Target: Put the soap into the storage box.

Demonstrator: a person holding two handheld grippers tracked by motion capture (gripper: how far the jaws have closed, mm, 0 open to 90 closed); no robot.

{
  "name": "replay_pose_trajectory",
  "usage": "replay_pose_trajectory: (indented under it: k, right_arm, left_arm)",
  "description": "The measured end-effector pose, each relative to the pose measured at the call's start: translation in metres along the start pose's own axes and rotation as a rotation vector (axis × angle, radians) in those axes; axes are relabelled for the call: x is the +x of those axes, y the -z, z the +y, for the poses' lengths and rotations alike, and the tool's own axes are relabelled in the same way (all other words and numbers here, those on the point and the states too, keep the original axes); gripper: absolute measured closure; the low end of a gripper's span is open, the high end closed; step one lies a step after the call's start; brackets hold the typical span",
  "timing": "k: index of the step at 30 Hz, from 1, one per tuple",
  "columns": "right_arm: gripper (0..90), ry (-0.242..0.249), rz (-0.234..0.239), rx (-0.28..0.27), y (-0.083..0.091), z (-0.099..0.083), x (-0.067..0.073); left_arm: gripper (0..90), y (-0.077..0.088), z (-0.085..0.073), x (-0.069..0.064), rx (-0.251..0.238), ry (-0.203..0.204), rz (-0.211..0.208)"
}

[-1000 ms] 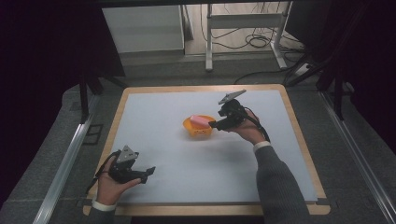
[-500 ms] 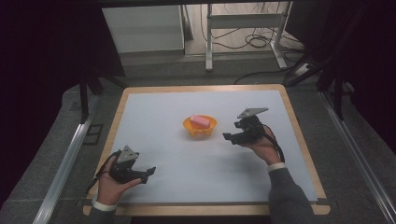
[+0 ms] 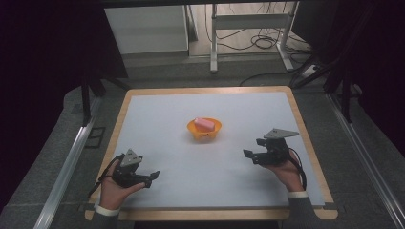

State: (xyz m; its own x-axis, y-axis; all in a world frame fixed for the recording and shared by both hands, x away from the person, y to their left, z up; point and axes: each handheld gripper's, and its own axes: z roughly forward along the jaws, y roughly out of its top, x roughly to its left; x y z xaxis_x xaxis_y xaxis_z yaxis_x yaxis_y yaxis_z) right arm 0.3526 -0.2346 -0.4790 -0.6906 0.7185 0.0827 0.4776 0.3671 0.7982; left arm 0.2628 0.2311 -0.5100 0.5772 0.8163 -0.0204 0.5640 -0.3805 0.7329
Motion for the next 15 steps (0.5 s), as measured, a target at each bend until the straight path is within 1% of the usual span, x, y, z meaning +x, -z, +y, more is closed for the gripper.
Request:
replay_pose_trajectory:
  k: [2,4,5,7,12,14,15]
  right_arm:
    - [24.6,-0.006,-0.002,-0.002,0.000,-0.003,0.000]
    - [24.1,-0.003,-0.005,0.007,0.000,-0.005,0.000]
    - [23.7,-0.001,-0.026,0.016,0.000,-0.006,0.000]
    - [23.5,-0.007,-0.022,0.005,0.001,-0.006,0.000]
    - [22.7,0.003,-0.042,0.008,0.000,-0.008,0.001]
    - [20.7,0.006,-0.070,0.022,-0.001,-0.010,0.002]
    - [20.7,0.006,-0.070,0.022,-0.001,-0.010,0.002]
  left_arm:
    - [13.0,0.000,0.000,0.000,-0.001,0.001,0.001]
    - [13.0,0.001,0.000,0.000,-0.002,0.002,0.001]
    - [13.0,0.001,0.000,0.000,-0.002,0.001,0.001]
    - [13.0,0.001,0.000,0.000,-0.002,0.000,0.001]
    - [13.0,-0.001,0.000,0.000,0.003,-0.006,0.004]
    - [13.0,-0.001,0.000,-0.001,0.005,-0.006,0.005]
    - [13.0,-0.001,0.000,-0.001,0.004,-0.006,0.005]
